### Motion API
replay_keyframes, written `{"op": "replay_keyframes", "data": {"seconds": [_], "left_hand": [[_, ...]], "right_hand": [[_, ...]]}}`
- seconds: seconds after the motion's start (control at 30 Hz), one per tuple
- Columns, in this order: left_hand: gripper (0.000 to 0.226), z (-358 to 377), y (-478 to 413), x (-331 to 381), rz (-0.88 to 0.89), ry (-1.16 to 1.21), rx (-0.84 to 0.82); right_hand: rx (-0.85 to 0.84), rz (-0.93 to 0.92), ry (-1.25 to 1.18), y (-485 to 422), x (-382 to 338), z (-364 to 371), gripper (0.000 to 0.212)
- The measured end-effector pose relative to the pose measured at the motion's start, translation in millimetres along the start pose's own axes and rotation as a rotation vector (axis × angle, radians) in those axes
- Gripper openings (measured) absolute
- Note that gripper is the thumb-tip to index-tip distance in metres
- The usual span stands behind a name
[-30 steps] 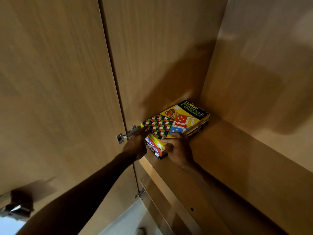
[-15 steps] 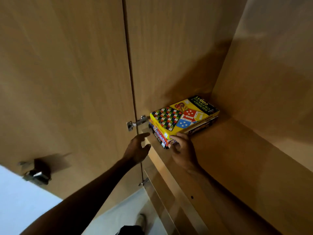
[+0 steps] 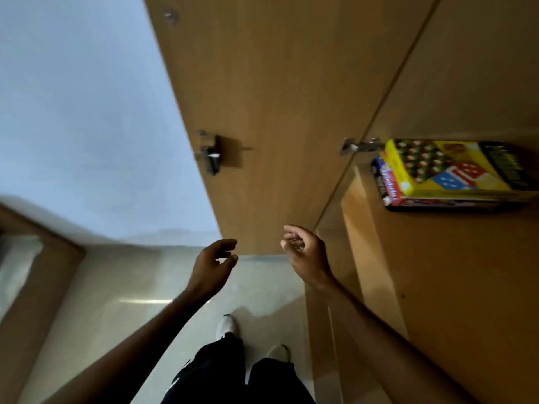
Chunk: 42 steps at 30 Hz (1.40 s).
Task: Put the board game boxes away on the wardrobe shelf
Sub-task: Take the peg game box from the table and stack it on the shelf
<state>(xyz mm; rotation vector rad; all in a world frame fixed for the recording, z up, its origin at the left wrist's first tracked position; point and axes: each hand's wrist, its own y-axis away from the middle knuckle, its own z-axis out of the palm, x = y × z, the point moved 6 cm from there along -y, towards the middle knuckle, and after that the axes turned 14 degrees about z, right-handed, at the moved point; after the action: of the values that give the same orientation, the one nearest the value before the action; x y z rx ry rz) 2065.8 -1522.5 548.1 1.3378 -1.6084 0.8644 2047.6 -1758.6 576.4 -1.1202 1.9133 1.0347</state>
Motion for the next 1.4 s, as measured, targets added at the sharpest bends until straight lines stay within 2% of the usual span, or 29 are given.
{"op": "replay_keyframes", "data": {"seconds": [0.13,0.37,0.53,0.67,0.9,1.17,1.4], "left_hand": [[0.030,-88.1,63.9,-42.0,-0.114,0.030,0.221],[0.031,-232.2,172.0,-104.2,-0.196,0.044,0.532],[0.029,-328.3,266.5,-150.2,-0.257,0.043,0.725],[0.028,-396.6,366.7,-174.3,-0.337,0.050,1.004],[0.026,-471.2,522.7,-202.4,-0.461,0.090,1.424],[0.029,-536.4,687.0,-231.1,-0.568,0.133,1.822],[0.027,-548.6,820.9,-237.6,-0.691,0.121,2.176]], "right_hand": [[-0.207,-0.036,0.072,21.1,-34.4,97.7,0.032],[-0.477,-0.122,0.165,94.5,-98.8,272.9,0.029],[-0.660,-0.235,0.224,173.1,-134.8,396.6,0.028],[-0.877,-0.341,0.324,255.6,-157.7,497.3,0.028],[-1.230,-0.523,0.492,401.0,-193.4,644.4,0.028],[-1.577,-0.720,0.620,593.5,-217.6,790.5,0.029],[-1.819,-0.930,0.723,765.0,-201.6,869.3,0.029]]}}
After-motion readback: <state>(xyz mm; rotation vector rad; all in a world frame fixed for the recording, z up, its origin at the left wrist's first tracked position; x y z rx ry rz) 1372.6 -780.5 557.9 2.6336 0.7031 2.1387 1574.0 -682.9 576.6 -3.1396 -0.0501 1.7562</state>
